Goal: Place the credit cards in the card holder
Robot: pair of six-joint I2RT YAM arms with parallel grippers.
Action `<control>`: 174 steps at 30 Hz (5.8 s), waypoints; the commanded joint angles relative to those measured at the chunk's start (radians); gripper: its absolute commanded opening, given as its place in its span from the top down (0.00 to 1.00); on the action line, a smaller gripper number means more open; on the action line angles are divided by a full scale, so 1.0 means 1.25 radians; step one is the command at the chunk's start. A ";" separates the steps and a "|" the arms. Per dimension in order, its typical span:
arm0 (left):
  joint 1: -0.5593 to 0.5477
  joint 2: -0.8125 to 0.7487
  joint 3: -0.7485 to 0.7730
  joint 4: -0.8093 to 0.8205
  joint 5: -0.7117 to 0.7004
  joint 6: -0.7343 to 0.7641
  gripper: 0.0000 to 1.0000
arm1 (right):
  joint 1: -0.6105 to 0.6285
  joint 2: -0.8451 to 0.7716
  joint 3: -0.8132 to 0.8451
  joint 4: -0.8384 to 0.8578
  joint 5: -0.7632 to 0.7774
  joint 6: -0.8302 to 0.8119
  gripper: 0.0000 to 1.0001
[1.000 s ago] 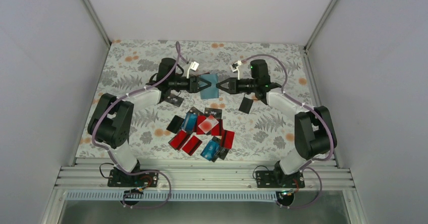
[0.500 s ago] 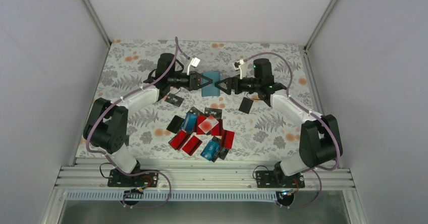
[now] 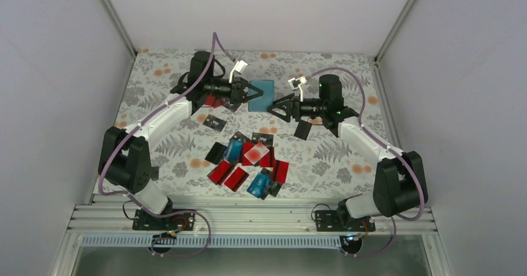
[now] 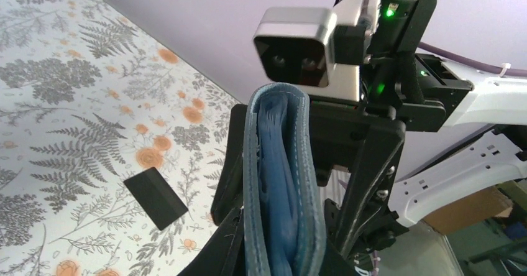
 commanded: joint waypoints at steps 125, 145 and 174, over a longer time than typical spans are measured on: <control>-0.122 -0.014 -0.043 -0.047 -0.591 0.066 0.36 | 0.075 0.093 0.192 -0.254 0.423 0.065 0.96; -0.129 0.045 -0.070 0.045 -0.648 0.048 0.97 | 0.075 0.106 0.163 -0.234 0.404 0.070 0.96; -0.149 0.165 -0.089 0.025 -0.541 -0.065 0.98 | -0.021 0.324 0.095 -0.237 0.411 0.081 0.32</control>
